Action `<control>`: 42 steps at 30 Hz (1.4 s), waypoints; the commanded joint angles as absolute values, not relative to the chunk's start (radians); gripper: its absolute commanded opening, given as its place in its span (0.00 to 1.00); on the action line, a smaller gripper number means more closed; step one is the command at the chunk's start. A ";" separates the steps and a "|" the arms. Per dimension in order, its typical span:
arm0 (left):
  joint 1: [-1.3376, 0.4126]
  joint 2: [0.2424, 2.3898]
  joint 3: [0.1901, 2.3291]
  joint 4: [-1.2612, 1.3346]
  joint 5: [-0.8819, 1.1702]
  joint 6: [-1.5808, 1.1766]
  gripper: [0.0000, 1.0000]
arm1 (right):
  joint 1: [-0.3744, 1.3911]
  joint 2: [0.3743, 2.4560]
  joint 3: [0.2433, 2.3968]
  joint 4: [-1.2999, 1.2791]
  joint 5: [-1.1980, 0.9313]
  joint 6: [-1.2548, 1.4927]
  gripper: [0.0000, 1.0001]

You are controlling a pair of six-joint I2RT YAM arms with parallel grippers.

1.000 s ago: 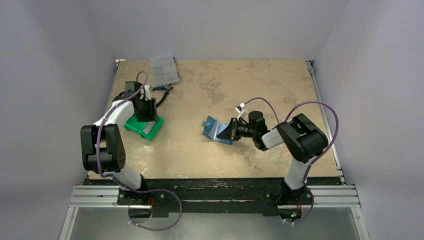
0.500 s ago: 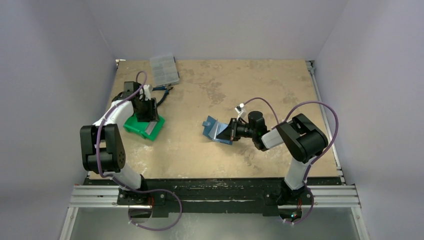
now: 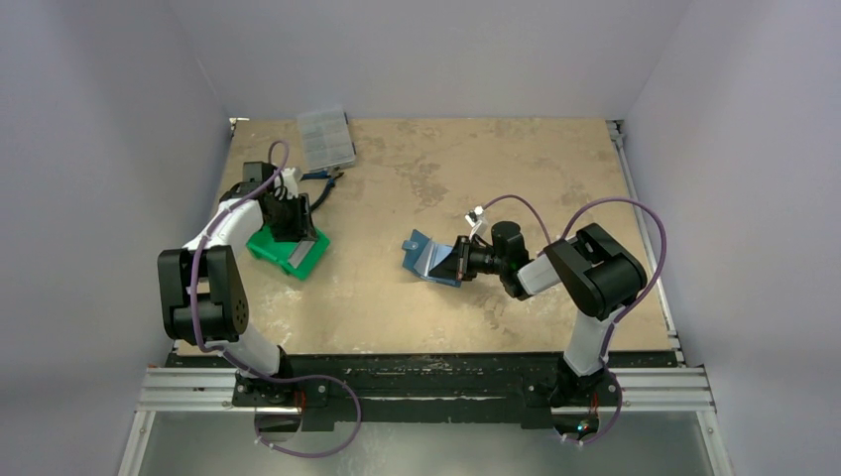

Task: Put the credit cards into the card holder
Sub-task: Pick up the credit card from the storage box.

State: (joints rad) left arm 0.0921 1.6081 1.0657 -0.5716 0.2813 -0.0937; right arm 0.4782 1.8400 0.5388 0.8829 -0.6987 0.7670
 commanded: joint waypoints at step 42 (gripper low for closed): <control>0.113 1.565 1.095 -0.591 0.407 -0.100 0.33 | 0.487 1.848 0.565 0.933 -0.721 0.779 0.02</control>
